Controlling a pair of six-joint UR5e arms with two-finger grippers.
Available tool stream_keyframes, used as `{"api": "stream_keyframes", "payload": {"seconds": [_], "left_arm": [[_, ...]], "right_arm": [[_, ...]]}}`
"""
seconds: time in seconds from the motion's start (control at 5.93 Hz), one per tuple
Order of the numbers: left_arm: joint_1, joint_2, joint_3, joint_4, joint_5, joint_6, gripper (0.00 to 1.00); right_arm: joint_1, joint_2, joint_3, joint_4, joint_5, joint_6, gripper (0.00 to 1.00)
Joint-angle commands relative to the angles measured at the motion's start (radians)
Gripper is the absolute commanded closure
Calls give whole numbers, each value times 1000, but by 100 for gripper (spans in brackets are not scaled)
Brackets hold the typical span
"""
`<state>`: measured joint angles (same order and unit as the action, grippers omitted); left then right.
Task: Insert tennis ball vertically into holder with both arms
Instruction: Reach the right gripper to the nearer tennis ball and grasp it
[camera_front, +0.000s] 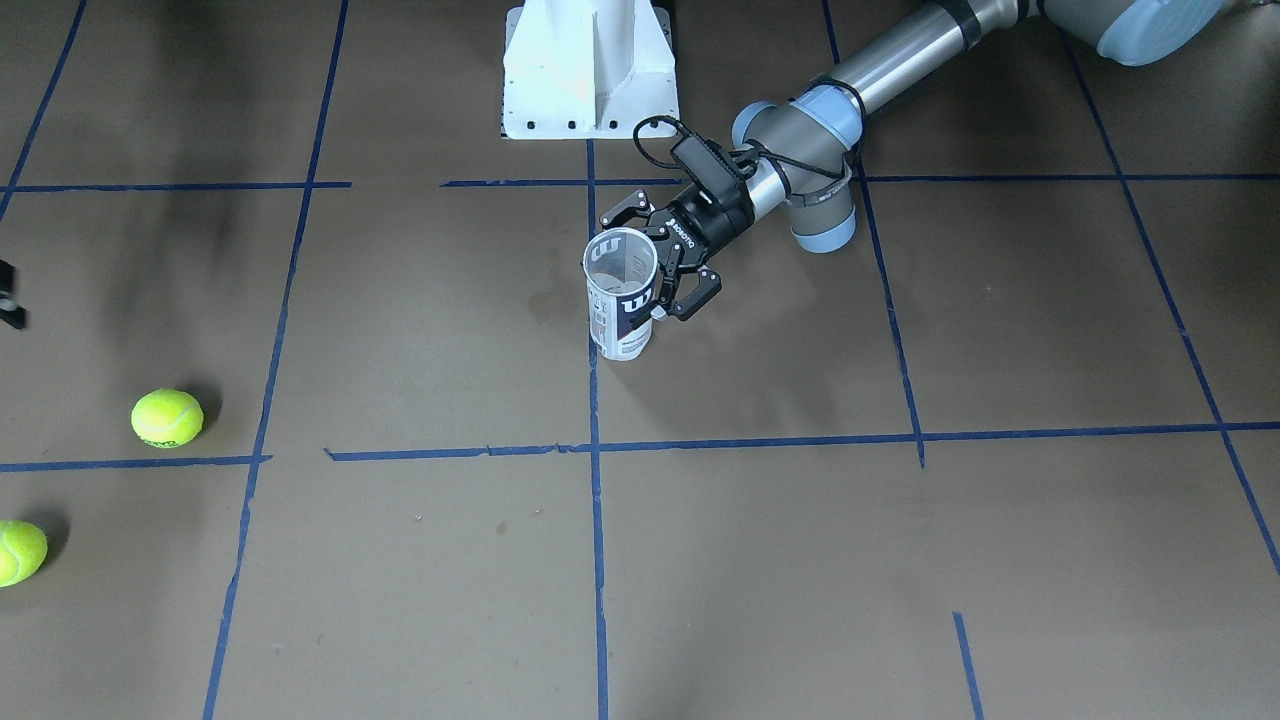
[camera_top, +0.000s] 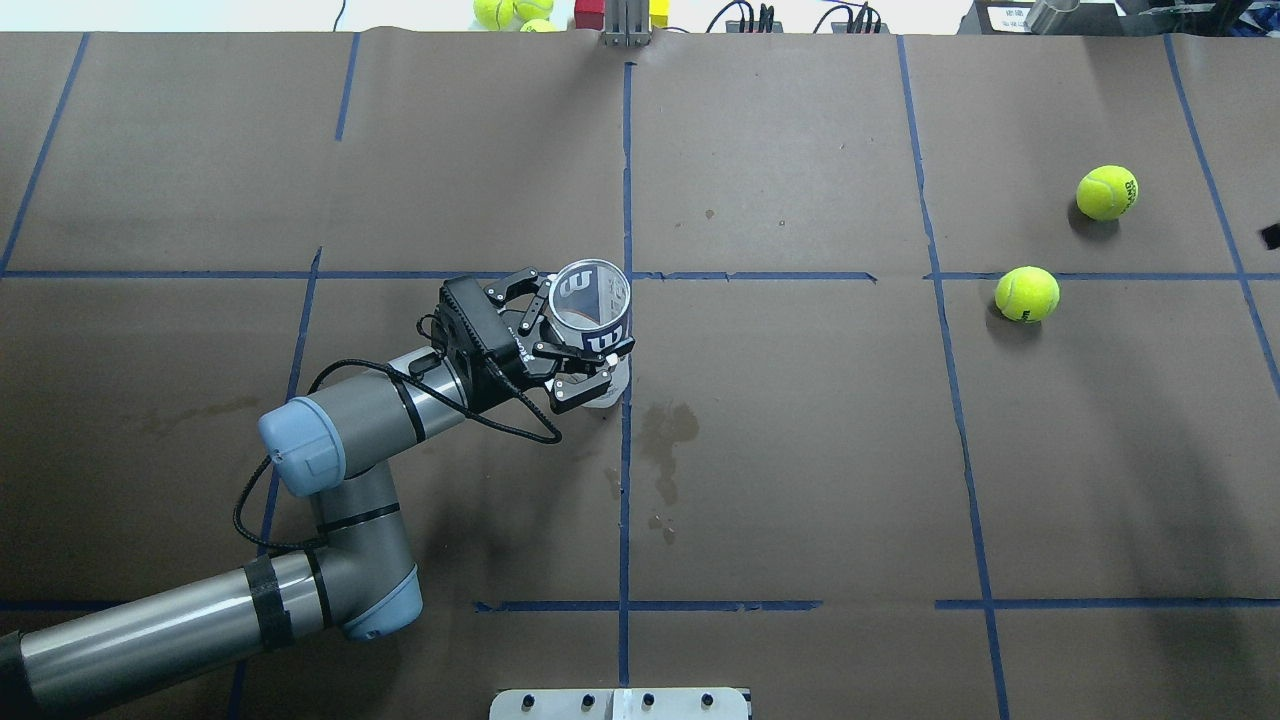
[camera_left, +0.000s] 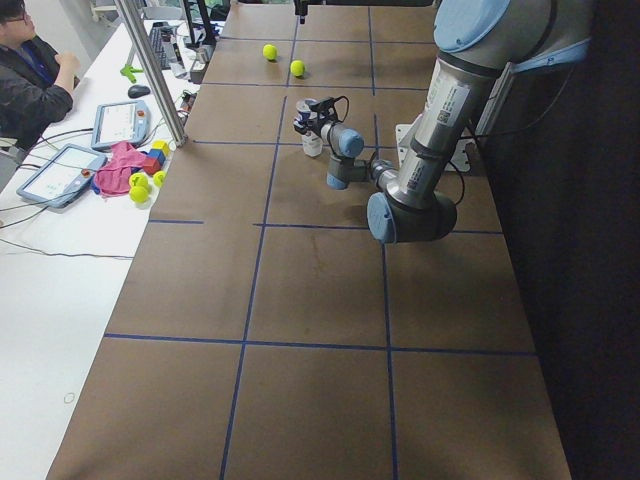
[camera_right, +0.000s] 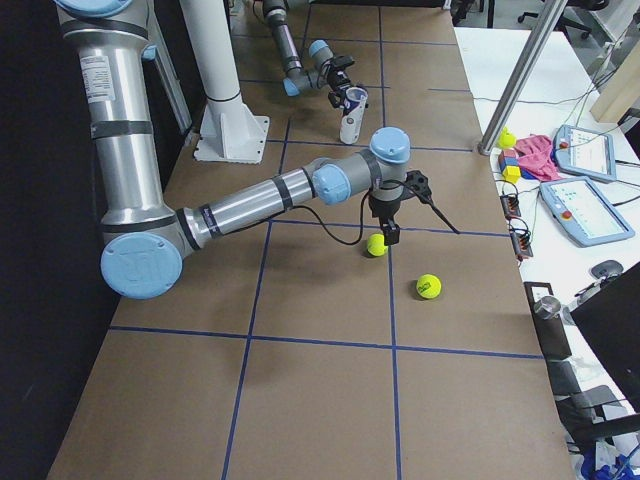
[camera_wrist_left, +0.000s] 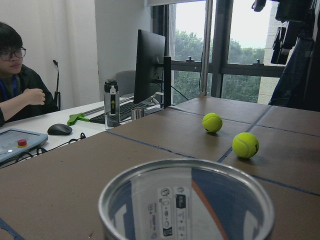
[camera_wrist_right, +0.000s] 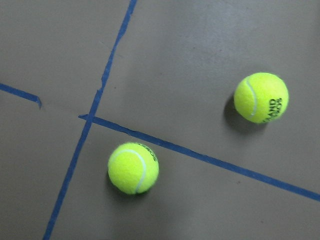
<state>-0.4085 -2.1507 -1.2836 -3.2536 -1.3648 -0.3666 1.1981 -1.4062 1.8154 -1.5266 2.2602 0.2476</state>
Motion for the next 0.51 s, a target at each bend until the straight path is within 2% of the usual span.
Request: {"api": "stream_keyframes", "payload": {"seconds": [0.0, 0.17, 0.34], "left_arm": [[0, 2, 1, 0, 0, 0, 8], [0, 0, 0, 0, 1, 0, 8], [0, 2, 0, 0, 0, 0, 8]], "right_arm": [[-86, 62, -74, 57, -59, 58, 0], [-107, 62, -132, 171, -62, 120, 0], [-133, 62, -168, 227, -91, 133, 0]]}}
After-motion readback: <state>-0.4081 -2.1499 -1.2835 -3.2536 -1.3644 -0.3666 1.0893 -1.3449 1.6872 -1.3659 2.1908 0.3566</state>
